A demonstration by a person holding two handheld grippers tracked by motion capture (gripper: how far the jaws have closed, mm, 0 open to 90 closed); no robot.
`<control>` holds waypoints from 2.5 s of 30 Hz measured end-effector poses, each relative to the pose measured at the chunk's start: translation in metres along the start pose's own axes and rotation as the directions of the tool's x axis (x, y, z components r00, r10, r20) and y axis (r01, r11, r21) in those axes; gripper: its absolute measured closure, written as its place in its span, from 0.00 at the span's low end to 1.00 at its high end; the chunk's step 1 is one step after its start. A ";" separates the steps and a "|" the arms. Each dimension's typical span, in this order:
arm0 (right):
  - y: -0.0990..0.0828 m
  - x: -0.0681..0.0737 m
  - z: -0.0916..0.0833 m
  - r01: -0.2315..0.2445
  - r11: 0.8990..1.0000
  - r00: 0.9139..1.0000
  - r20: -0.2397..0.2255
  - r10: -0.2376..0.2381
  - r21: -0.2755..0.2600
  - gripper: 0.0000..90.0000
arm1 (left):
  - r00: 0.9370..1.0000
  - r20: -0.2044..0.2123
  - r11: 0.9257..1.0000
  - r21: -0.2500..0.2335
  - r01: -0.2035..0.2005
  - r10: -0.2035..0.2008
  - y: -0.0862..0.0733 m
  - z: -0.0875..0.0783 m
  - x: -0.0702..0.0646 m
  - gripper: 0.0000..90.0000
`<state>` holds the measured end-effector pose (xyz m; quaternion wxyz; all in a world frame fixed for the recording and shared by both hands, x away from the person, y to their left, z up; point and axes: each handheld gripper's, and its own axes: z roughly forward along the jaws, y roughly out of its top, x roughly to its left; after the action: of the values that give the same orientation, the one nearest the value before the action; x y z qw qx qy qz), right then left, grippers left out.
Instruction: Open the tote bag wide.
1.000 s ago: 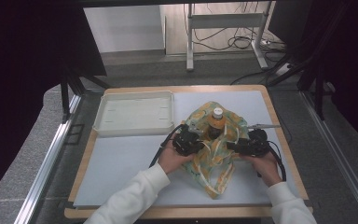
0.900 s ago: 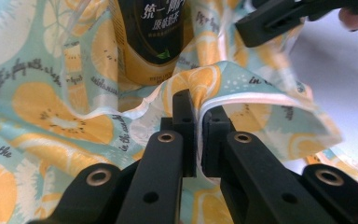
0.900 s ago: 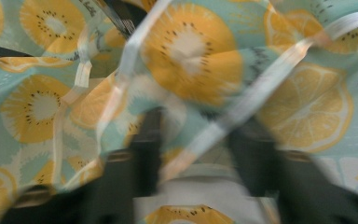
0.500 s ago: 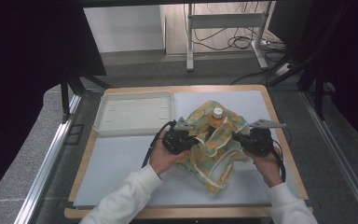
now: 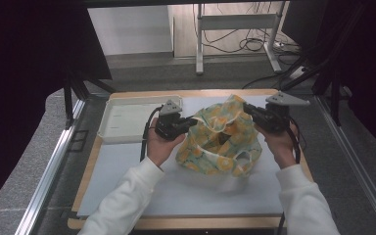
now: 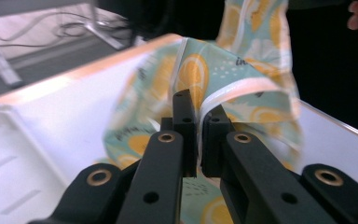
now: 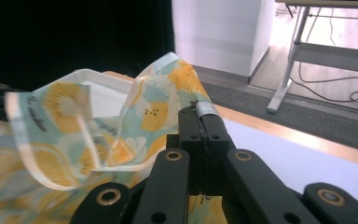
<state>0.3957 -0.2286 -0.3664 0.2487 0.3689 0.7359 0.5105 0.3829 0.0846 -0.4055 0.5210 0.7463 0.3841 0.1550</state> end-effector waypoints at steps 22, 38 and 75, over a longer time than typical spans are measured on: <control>-0.082 -0.053 0.124 -0.124 0.941 0.992 0.014 0.126 0.314 0.99 | 0.998 -0.031 0.975 0.217 0.053 -0.048 -0.055 0.053 0.029 0.97; -0.102 -0.059 0.114 -0.157 0.931 0.987 0.024 0.158 0.329 0.85 | 0.999 -0.016 0.952 0.306 0.032 -0.028 -0.081 0.058 0.021 0.86; -0.141 -0.023 0.054 -0.125 0.881 0.992 0.028 0.126 0.456 0.99 | 0.999 -0.002 0.945 0.324 0.047 -0.048 -0.045 0.146 0.022 0.99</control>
<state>0.4088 -0.2457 -0.5174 0.1206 0.4634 0.8100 0.3385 0.4709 0.0119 -0.5098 0.3961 0.8127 0.4207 0.0752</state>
